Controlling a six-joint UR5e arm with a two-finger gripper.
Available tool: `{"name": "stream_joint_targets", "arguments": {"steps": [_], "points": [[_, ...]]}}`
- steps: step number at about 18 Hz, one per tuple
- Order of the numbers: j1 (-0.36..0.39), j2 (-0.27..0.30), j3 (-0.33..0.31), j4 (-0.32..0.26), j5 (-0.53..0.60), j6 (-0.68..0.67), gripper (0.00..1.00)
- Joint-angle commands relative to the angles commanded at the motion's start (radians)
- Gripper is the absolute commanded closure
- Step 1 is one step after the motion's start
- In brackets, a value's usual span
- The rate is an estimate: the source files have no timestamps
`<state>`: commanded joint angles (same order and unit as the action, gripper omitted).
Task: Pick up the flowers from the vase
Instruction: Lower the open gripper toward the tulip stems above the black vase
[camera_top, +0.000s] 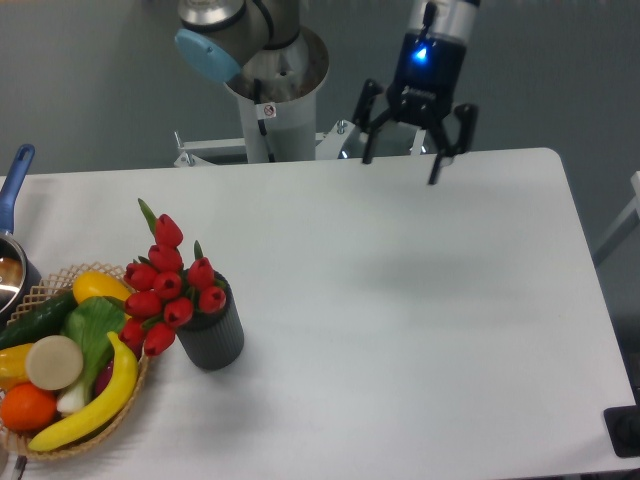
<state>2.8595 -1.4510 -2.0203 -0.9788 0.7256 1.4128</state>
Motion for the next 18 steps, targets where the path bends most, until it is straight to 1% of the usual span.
{"name": "stream_joint_targets", "arguments": {"steps": [3,5,7,9,11,14,16,18], "points": [[-0.061,-0.046,-0.005,0.058,-0.002,0.0,0.0],[-0.095,-0.066,-0.008,0.081,-0.003,0.0,0.0],[-0.124,-0.08,-0.008,0.085,-0.015,-0.006,0.0],[-0.14,-0.08,-0.009,0.083,-0.023,-0.014,0.0],[-0.161,-0.084,-0.009,0.083,-0.023,-0.07,0.0],[-0.181,-0.086,0.0,0.104,-0.025,-0.199,0.0],[-0.198,-0.092,-0.002,0.127,-0.023,-0.216,0.0],[-0.215,-0.11,-0.002,0.138,-0.018,-0.213,0.0]]}}
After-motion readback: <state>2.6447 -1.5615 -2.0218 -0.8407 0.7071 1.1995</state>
